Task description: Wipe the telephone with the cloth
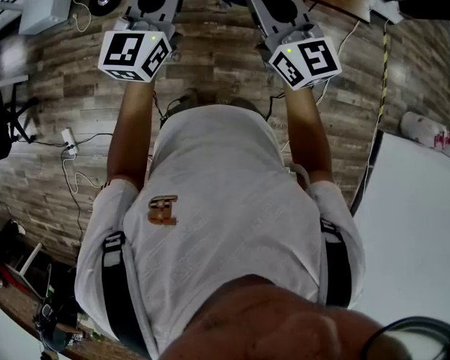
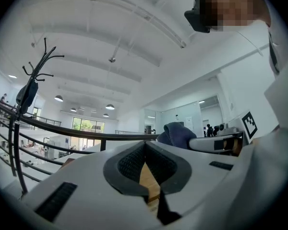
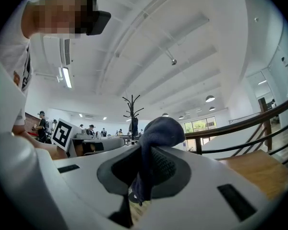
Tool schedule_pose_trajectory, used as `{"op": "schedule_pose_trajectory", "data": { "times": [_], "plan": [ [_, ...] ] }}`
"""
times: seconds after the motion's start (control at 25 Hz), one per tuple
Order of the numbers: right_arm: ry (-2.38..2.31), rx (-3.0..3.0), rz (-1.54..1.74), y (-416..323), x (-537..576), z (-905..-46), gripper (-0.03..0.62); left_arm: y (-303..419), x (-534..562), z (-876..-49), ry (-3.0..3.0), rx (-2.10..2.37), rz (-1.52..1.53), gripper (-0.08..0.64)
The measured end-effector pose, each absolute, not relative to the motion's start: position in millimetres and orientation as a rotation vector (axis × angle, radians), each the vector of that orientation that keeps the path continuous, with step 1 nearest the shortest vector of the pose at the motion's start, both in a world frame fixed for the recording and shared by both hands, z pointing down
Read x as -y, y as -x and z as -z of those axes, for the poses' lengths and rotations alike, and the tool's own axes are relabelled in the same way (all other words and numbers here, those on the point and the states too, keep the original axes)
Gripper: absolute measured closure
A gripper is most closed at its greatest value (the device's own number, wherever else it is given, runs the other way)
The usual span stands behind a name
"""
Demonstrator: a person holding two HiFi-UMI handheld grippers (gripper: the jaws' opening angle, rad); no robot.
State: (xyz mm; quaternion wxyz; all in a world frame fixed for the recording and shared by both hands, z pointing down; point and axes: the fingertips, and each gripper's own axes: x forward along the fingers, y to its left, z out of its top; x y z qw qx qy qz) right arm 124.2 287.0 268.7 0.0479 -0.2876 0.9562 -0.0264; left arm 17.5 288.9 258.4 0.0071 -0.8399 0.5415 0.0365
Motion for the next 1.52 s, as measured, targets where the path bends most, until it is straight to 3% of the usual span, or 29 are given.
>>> {"op": "schedule_pose_trajectory", "data": {
  "times": [0.64, 1.2, 1.52],
  "plan": [
    [0.804, -2.945, 0.071, -164.2, -261.8, -277.1, 0.532, -50.4, -274.8, -263.4, 2.548, -1.786, -0.087, 0.541],
    [0.862, -2.952, 0.054, -132.3, -166.9, -290.0, 0.532, -14.4, -171.4, -275.7, 2.561, -1.751, -0.107, 0.541],
    [0.916, -2.959, 0.068, -77.4, -71.0, -296.9, 0.532, 40.7, -71.9, -281.6, 2.589, -1.718, -0.082, 0.541]
  ]
}}
